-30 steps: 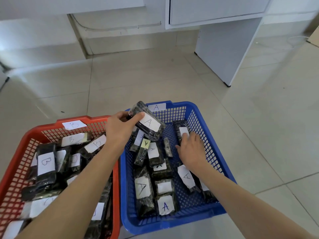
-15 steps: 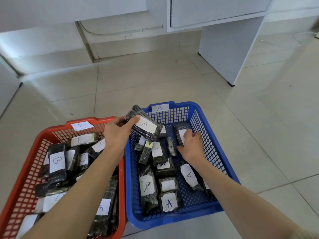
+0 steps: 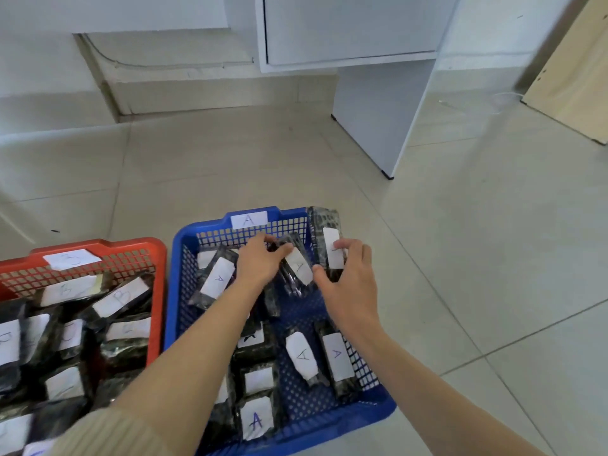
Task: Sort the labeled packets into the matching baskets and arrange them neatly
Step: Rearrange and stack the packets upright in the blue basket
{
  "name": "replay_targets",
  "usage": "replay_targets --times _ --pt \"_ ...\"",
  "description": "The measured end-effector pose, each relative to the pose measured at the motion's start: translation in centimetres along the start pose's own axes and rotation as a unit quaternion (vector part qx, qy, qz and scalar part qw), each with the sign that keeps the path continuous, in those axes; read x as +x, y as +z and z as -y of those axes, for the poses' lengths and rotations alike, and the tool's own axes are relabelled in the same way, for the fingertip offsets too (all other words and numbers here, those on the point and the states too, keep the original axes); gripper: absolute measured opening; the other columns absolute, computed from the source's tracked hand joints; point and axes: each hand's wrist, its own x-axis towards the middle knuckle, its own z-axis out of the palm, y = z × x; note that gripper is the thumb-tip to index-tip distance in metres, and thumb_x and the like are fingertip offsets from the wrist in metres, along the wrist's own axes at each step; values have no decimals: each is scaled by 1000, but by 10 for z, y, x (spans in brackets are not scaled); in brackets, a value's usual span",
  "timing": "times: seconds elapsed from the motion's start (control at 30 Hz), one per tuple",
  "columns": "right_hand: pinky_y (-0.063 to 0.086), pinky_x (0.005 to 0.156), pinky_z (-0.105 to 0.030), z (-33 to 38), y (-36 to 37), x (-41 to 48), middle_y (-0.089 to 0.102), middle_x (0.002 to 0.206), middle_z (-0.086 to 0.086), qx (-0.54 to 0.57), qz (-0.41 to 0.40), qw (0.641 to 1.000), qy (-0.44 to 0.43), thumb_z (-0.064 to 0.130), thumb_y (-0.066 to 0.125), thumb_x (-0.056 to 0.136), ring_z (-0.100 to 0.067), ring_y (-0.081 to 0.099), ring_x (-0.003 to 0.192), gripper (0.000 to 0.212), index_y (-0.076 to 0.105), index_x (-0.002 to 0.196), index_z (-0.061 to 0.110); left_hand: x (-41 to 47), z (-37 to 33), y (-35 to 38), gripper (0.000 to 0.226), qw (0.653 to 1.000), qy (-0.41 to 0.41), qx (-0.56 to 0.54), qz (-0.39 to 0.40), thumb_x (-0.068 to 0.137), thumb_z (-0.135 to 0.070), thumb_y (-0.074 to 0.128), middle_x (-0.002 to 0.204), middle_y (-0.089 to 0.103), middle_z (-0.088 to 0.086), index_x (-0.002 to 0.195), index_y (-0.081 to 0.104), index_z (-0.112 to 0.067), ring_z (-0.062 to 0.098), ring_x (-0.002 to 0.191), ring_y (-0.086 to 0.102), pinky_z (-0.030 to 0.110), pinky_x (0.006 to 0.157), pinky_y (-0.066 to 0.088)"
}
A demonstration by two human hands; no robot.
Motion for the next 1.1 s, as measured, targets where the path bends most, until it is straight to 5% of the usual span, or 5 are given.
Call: replay_targets --times 0.1,0.63,0.73,0.83,1.1 --pt "41 78 -25 -8 2 -3 36 110 10 -22 -3 999 -35 23 64 84 -15 48 97 36 44 113 16 13 -3 18 38 998 9 65 14 89 -38 60 115 63 10 114 61 -8 30 107 57 40 92 47" --pt "52 58 -33 -6 55 20 65 88 -10 -329 64 934 -120 28 87 56 -28 63 76 43 65 86 7 -9 9 1 34 945 -131 -248 165 102 -34 32 106 64 4 110 58 -13 20 96 61 35 82 54" --pt "49 88 -41 -5 47 27 67 99 -9 -375 98 909 -155 39 85 59 -28 61 102 51 66 94 7 -7 10 2 30 952 -106 -213 194 100 -28 40 119 62 6 119 59 -13 20 102 59 36 85 54" --pt "-6 114 -53 -15 26 30 38 146 -3 -411 166 871 -212 45 63 83 -22 14 144 60 48 133 15 -2 9 4 32 960 -99 -184 188 99 -24 44 127 57 5 128 55 -13 22 114 55 36 87 53" --pt "29 106 -40 -32 20 37 47 140 -3 -340 184 899 -204 30 63 87 -25 12 144 50 49 132 15 -7 6 22 35 981 -57 -121 140 99 -19 44 124 59 4 133 52 -14 21 111 56 36 87 52"
